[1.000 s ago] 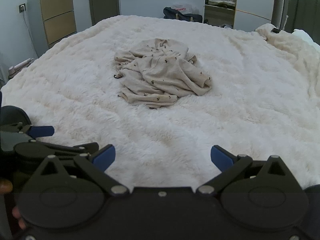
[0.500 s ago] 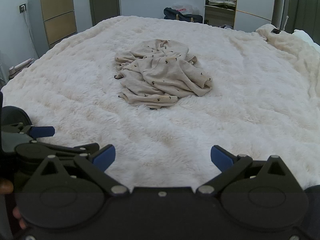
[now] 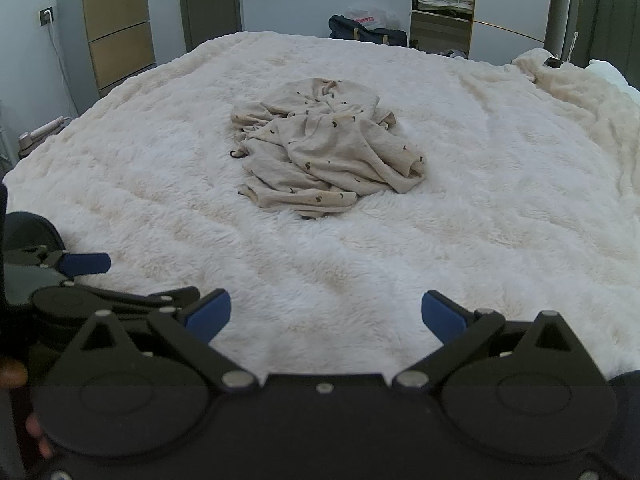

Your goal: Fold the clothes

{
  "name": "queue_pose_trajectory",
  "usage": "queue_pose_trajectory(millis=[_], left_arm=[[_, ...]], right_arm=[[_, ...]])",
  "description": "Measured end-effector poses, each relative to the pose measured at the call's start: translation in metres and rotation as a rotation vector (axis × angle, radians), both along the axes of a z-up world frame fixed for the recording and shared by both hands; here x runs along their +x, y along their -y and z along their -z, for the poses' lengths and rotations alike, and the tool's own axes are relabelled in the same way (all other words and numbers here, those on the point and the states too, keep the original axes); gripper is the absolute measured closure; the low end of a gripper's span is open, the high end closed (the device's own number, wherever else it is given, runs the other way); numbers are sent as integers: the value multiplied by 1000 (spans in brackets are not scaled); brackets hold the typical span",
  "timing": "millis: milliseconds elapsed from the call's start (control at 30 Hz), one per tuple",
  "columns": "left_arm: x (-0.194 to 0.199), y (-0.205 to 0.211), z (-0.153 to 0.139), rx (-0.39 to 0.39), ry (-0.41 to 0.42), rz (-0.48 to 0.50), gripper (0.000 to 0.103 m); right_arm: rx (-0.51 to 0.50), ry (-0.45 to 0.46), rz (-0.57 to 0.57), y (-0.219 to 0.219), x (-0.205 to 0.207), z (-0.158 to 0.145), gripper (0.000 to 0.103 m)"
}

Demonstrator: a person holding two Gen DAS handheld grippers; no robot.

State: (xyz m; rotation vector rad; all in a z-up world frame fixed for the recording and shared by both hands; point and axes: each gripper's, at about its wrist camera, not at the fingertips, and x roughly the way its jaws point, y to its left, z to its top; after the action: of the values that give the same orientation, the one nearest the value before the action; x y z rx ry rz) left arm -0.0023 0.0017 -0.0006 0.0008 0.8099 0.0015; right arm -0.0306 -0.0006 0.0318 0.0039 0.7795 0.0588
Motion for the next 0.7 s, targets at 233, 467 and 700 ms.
queue_pose_trajectory(millis=[233, 467, 700], left_arm=[[-1, 1, 0, 1, 1, 12, 0], [-2, 0, 1, 0, 1, 10, 0], [-1, 1, 1, 2, -1, 12, 0]], right_arm=[[0, -1, 0, -1, 0, 0, 0], [1, -2, -1, 0, 0, -1, 0], [1, -4, 2, -2, 3, 0, 0]])
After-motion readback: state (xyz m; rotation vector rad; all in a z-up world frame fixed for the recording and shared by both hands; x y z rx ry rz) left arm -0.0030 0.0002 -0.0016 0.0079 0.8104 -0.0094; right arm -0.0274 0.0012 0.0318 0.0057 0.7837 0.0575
